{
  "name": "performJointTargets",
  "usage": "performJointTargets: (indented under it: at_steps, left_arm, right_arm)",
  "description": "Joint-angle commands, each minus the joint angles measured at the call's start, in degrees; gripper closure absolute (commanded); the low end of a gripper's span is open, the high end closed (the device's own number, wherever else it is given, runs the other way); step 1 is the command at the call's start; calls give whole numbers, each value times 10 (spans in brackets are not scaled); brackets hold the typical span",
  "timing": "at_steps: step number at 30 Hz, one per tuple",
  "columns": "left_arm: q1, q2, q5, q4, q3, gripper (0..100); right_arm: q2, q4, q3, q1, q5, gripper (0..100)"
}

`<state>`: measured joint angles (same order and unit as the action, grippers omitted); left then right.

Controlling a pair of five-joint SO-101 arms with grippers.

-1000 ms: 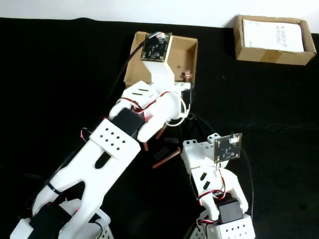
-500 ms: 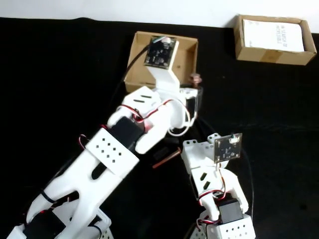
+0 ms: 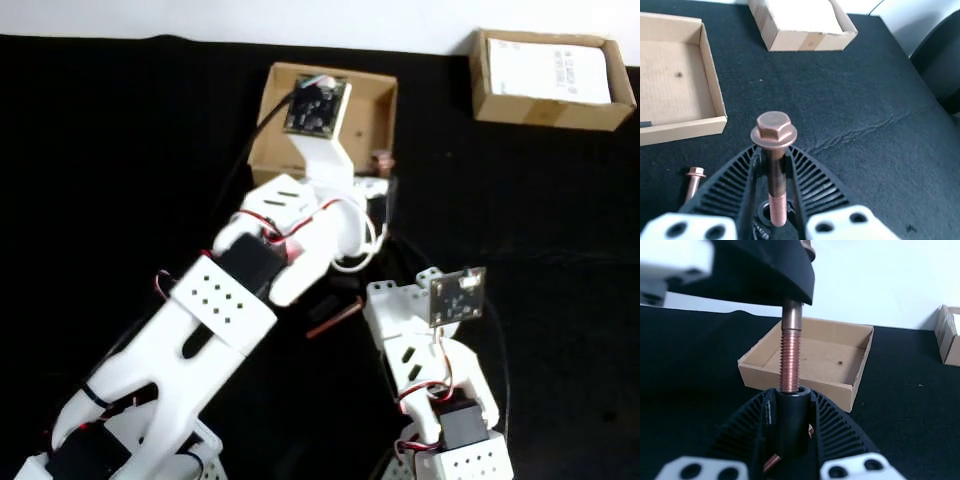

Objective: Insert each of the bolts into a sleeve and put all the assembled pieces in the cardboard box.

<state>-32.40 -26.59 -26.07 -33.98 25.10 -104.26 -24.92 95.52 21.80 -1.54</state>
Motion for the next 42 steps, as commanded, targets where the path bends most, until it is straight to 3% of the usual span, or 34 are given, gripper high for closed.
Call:
performJointTargets:
  at_steps: [1,8,15,25,34,37,42]
  left_arm:
    - [0,-22,0,26,13,992]
    - [4,-21,1,89,61,992]
    - [0,-21,0,84,66,992]
    - [-33,-27,-3,-61,62,992]
    - [-72,-27,0,-69,62,992]
    - [-71,-29,18,-104,58,929]
    - [-73,-69,28,-250,30,767]
  right_arm:
    - [-9,10,7,0,20,991]
    - [-9,10,7,0,23,991]
    - [-9,12,7,0,23,991]
    - [-9,13,7,0,23,991]
    - [-9,13,7,0,23,991]
    - [-9,10,4,-1,23,991]
    - [-8,9,-11,-3,21,991]
